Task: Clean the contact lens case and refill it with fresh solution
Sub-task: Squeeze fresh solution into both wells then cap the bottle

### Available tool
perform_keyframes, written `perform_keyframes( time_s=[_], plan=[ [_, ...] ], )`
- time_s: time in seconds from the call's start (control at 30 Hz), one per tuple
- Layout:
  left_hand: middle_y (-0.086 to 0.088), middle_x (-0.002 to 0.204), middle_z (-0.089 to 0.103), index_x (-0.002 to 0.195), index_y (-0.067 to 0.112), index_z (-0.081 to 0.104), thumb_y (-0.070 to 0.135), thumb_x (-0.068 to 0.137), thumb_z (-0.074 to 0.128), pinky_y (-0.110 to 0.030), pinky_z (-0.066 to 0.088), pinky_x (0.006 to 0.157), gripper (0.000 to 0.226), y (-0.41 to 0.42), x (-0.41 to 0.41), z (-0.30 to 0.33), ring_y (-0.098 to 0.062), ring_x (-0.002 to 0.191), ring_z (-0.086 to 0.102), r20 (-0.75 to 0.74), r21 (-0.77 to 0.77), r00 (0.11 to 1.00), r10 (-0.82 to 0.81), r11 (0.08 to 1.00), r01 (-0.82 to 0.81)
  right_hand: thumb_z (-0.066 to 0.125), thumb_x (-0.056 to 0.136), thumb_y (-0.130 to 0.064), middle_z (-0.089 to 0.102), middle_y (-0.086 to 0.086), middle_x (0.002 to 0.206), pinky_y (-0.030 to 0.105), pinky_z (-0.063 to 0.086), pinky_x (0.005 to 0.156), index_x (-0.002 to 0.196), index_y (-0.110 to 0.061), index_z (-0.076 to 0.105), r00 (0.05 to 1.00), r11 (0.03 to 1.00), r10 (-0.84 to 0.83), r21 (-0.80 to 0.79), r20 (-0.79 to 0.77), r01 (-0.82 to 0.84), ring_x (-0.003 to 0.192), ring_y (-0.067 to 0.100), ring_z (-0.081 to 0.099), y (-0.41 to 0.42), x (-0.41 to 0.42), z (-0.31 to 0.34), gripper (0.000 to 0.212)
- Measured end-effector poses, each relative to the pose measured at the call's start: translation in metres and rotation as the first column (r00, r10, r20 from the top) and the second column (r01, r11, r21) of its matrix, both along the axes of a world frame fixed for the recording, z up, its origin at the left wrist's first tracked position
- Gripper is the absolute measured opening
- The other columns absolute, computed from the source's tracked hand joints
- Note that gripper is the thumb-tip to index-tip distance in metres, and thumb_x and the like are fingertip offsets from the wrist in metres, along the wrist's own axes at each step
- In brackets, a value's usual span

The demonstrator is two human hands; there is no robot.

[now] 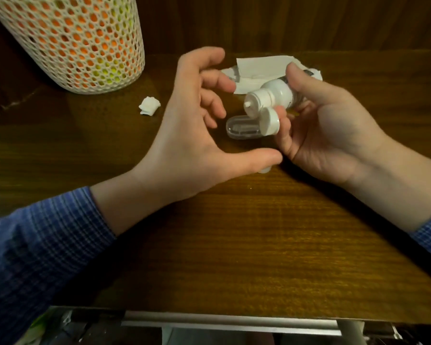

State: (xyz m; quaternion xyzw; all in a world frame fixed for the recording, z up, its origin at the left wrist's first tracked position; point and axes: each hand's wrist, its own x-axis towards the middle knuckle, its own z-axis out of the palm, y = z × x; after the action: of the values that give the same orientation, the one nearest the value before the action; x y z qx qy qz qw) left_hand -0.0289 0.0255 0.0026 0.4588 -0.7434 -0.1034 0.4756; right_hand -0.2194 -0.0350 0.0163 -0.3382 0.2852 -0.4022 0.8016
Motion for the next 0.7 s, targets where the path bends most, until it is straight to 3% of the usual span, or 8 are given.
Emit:
perform_keyframes(
  time_s=[0.13,0.2,0.3,0.4,0.53,0.7],
  plan=[
    [-0.007,0.118,0.059,0.144,0.000,0.035,0.047,0.067,0.088,-0.026,0.049,0.081,0.105,-0.001,-0.019,0.002,-0.020,0.097,0.061,-0.080,-0.076,0.995,0.054,0.995,-0.060,0.073,0.088,-0.032,0.075,0.007,0.084,0.017,0.057,0.053,0.118,-0.009,0.067,1.000,1.000,-0.015,0.013,0.010,0.015,0.055,0.007,0.064,0.003,0.000,0.001,0.038],
    [-0.008,0.117,0.061,0.141,-0.001,0.036,0.041,0.070,0.088,-0.026,0.049,0.082,0.097,-0.003,-0.021,0.005,-0.022,0.098,0.062,-0.116,-0.111,0.991,0.071,0.990,-0.084,0.077,0.082,-0.032,0.074,0.006,0.084,0.018,0.055,0.057,0.121,-0.010,0.066,0.999,0.999,-0.037,0.034,0.005,0.037,0.056,0.007,0.062,0.004,-0.001,0.002,0.047],
    [-0.009,0.115,0.060,0.138,-0.003,0.039,0.032,0.074,0.087,-0.031,0.052,0.080,0.087,-0.006,-0.017,0.009,-0.022,0.096,0.063,-0.158,-0.166,0.983,0.089,0.979,-0.115,0.081,0.072,-0.028,0.071,0.010,0.091,0.019,0.055,0.050,0.125,-0.009,0.066,0.995,0.990,-0.095,0.105,0.032,0.092,0.056,0.009,0.063,0.003,-0.003,0.005,0.058],
    [-0.009,0.112,0.059,0.133,-0.001,0.044,0.031,0.081,0.083,-0.028,0.052,0.078,0.073,-0.009,-0.016,0.010,-0.019,0.093,0.063,-0.242,-0.179,0.960,0.144,0.965,-0.190,0.082,0.073,-0.025,0.072,0.010,0.095,0.020,0.056,0.051,0.122,-0.011,0.067,0.993,0.988,-0.101,0.122,0.065,0.092,0.056,0.010,0.063,0.003,-0.007,0.007,0.054],
    [-0.008,0.103,0.061,0.119,0.012,0.051,0.031,0.087,0.079,-0.030,0.055,0.072,0.047,-0.015,-0.021,0.013,-0.025,0.086,0.064,-0.413,-0.102,0.878,0.242,0.945,-0.309,0.083,0.072,-0.021,0.076,0.014,0.096,0.023,0.060,0.055,0.108,-0.007,0.072,0.996,0.992,-0.038,0.121,0.086,0.027,0.065,0.013,0.070,0.005,-0.010,0.006,0.040],
    [0.002,0.093,0.059,0.109,0.015,0.056,0.022,0.093,0.073,-0.020,0.051,0.069,0.024,-0.021,-0.025,0.017,-0.006,0.078,0.058,-0.530,-0.061,0.821,0.212,0.956,-0.286,0.077,0.080,-0.024,0.076,0.012,0.092,0.020,0.059,0.059,0.094,-0.008,0.083,0.989,0.989,0.145,-0.024,0.030,-0.145,0.069,0.012,0.070,0.007,-0.010,0.003,0.023]
  ],
)
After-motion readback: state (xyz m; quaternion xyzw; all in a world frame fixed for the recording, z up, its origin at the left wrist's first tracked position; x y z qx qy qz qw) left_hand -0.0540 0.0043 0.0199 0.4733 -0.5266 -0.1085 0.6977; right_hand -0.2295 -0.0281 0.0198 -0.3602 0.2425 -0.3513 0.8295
